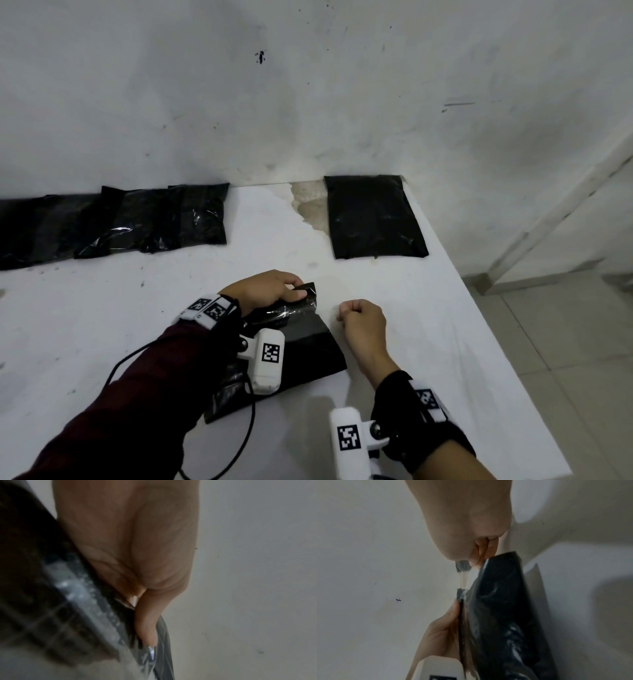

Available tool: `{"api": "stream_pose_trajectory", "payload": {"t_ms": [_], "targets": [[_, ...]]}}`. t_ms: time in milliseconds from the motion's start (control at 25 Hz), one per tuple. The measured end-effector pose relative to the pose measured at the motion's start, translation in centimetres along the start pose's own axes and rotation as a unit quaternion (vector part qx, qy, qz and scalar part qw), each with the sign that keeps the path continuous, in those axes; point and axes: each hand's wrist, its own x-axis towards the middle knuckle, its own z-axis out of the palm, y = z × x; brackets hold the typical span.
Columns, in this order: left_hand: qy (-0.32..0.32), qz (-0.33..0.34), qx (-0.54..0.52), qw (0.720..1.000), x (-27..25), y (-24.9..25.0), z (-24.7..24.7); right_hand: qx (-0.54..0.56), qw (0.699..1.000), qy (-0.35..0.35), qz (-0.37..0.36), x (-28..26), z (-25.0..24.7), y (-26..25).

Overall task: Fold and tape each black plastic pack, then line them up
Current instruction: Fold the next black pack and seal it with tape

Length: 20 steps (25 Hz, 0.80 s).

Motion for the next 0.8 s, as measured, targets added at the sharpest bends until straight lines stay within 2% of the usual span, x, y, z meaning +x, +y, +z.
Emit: {"api": "stream_pose_trajectory", "payload": {"t_ms": [120, 240, 360, 600, 800], "targets": [[-0.024, 0.044, -0.075, 0.996, -1.0, -0.3, 0.0, 0.103, 0.994, -0.034, -0.014, -0.3, -0.4, -0.1], [-0.029, 0.082, -0.103, 0.991, -1.8, -0.3, 0.1, 0.202, 0.974, -0.101, 0.029, -1.0, -0.4, -0.8], [-0.033, 0.112, -0.132, 0.984, -2.5, -0.4, 0.0, 0.221, 0.962, -0.152, 0.054, -1.7, 0.0, -0.9], [-0.044, 0.152, -0.136, 0.978, -3.5, 0.0, 0.3, 0.236, 0.954, -0.179, 0.051, -2.5, 0.9, -1.0], [-0.033, 0.168, -0.133, 0.976, -3.8, 0.2, 0.7, 0.249, 0.935, -0.239, 0.083, -3.1, 1.2, -1.1]]}}
